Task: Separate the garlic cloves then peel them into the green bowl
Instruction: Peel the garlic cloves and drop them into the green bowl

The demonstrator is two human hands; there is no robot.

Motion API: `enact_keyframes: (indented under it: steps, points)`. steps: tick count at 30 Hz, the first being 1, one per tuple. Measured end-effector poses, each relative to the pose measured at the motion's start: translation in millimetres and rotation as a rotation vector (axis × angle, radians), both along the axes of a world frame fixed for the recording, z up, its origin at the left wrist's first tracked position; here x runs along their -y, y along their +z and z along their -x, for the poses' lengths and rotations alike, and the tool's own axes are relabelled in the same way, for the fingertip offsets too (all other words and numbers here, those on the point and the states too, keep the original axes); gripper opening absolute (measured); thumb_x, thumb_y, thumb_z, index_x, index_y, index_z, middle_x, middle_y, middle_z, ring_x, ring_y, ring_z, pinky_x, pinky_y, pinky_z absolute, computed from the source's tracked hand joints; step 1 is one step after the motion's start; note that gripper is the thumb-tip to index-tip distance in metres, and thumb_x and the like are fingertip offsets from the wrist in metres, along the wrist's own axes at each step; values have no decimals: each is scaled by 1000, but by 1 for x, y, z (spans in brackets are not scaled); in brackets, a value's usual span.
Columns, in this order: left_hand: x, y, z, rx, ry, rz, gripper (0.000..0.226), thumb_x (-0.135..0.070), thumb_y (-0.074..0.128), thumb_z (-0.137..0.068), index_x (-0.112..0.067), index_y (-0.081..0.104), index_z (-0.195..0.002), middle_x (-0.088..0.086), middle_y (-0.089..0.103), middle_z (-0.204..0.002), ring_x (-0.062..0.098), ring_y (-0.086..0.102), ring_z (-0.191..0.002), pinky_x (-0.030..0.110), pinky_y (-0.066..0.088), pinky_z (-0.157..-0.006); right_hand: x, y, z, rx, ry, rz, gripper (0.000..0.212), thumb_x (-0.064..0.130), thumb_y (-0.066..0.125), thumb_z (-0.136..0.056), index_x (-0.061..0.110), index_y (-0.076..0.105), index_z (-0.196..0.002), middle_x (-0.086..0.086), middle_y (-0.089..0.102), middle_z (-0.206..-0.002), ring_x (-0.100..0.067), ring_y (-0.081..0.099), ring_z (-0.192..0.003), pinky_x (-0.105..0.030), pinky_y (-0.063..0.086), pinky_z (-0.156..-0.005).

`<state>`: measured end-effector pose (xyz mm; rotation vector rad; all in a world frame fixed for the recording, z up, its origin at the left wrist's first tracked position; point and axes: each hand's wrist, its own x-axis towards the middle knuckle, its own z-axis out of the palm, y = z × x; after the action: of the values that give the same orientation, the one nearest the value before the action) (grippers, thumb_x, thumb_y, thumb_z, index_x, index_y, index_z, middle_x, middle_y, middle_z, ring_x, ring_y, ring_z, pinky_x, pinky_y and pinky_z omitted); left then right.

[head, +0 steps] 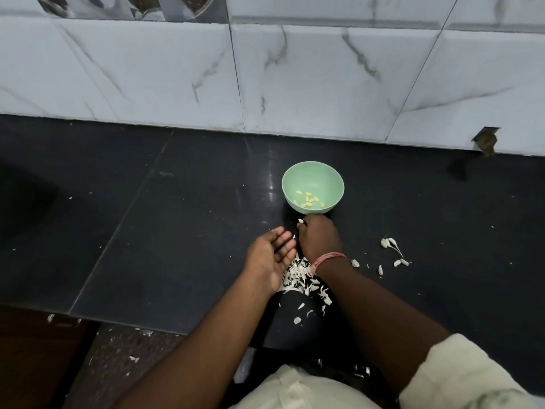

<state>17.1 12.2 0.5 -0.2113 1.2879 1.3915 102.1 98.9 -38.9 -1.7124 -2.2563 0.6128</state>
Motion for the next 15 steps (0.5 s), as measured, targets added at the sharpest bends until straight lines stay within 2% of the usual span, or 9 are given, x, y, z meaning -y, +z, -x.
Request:
enact_keyframes:
  steps: [8,12,15]
  points:
    - [0,-6,4,6,19,21,25,-17,45,-105,-11,68,-113,2,72,-91,14,66,-77,26,52,-67,-2,-11,-1,-29,-24,-85,27,29,53,-102,8,70,-95,-15,69,-103,-36,64,-98,-37,46,-75]
    - [-2,-7,4,-3,21,23,24,-17,45,-105,-12,69,-109,2,71,-89,14,64,-76,26,52,-69,0,-15,1,-25,-25,-101,26,27,49,-102,11,68,-92,-12,69,-100,-34,65,-94,-36,44,-71]
    - [-5,-9,7,-13,28,21,24,-16,46,-105,-12,69,-107,2,71,-86,14,63,-74,26,51,-70,3,-17,2,-148,-77,-93,22,22,53,-99,10,69,-90,-10,68,-97,-30,64,-90,-35,42,-71]
